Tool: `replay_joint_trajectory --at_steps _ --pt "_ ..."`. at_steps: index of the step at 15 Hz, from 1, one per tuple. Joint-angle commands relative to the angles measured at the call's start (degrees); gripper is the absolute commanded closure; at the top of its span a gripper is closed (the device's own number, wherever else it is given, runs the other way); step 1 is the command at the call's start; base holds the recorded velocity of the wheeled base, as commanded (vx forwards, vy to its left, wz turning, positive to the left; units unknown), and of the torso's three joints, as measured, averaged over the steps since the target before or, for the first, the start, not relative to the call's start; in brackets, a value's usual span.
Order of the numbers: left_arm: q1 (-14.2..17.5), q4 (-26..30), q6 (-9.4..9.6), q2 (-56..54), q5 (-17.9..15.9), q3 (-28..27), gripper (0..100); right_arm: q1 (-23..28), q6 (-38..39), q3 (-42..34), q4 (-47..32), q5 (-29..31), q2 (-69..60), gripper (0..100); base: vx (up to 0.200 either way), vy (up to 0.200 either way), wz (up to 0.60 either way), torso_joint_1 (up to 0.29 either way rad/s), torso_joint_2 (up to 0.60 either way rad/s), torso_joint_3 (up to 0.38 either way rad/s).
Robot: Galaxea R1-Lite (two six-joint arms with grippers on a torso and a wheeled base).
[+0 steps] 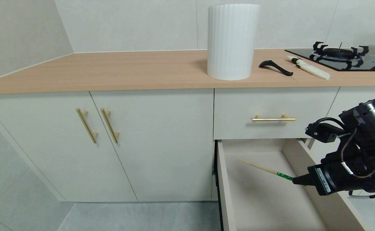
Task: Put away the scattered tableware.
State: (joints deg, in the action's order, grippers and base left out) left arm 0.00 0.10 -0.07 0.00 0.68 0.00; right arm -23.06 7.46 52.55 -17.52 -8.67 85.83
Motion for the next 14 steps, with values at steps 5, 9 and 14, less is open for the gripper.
replay_joint_trajectory --at_steps 5,9,14 --pt "0.0 0.0 -0.01 0.0 0.0 0.0 0 -0.6 0.9 0.9 4.9 5.7 13.3 100 0.0 0.0 0.0 0.0 0.0 0.0" --pt "0.0 0.0 -0.01 0.0 0.0 0.0 0 -0.6 6.8 0.3 17.3 8.8 24.6 100 0.0 0.0 0.0 0.0 0.0 0.0" --pt "0.0 0.0 -0.01 0.0 0.0 0.0 0 -1.0 11.4 0.1 27.9 11.7 32.0 100 0.0 0.0 0.0 0.0 0.0 0.0"
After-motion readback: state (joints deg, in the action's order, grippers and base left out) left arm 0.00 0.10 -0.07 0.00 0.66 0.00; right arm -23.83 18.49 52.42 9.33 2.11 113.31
